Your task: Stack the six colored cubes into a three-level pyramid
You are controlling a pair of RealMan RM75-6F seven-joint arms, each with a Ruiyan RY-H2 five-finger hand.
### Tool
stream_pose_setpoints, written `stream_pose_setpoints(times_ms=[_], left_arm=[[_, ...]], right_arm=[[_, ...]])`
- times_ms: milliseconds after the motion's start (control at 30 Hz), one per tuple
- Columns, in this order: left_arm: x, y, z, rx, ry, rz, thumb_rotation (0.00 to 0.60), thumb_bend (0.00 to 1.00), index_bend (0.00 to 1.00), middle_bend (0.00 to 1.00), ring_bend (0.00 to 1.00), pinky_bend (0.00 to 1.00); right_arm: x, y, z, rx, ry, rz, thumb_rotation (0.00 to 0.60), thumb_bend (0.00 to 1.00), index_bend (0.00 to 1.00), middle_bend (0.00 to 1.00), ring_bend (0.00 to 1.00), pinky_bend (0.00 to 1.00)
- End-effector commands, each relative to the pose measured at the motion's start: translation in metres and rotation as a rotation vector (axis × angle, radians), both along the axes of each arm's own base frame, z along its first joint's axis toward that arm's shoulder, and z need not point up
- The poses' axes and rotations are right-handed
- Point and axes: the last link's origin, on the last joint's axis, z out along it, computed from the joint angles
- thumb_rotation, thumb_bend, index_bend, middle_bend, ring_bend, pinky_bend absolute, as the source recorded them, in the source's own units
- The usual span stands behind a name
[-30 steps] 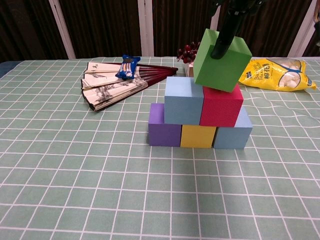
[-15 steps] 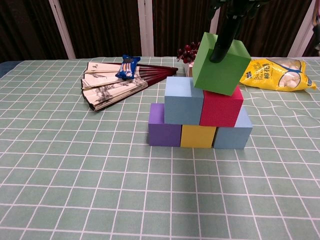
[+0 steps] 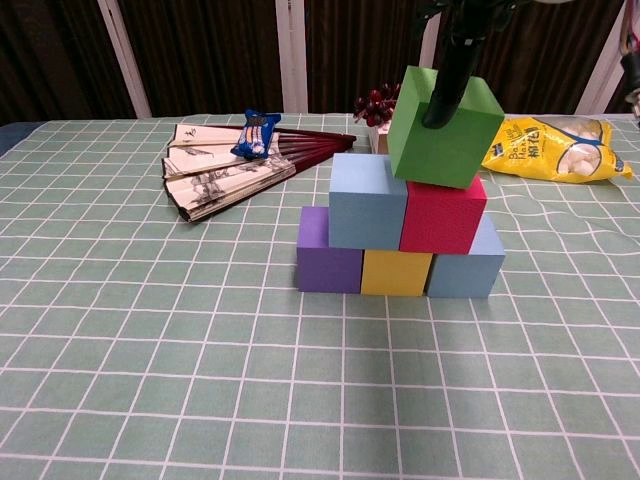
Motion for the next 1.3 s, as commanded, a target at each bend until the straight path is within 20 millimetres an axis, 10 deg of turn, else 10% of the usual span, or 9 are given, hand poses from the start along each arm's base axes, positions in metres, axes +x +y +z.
stream_pose_setpoints(times_ms=[33,1300], left_arm=[[0.000,0.000,0.000,0.000,-0.001,0.001,0.600,0.05,0.00,0.01,0.00,0.01],[-0.001,0.001,0.001,0.000,-0.008,0.006,0.600,0.05,0.00,0.01,0.00,0.01]], right_arm=[[0.001,0.001,-0.002,0.005,0.003,-0.001,0.600,0.33,0.00,0.37,0.21,0.04],[0.012,0.001,-0.009,-0.014,0.057,0.002,0.600,0.33,0.00,0.37,0.21,0.06]])
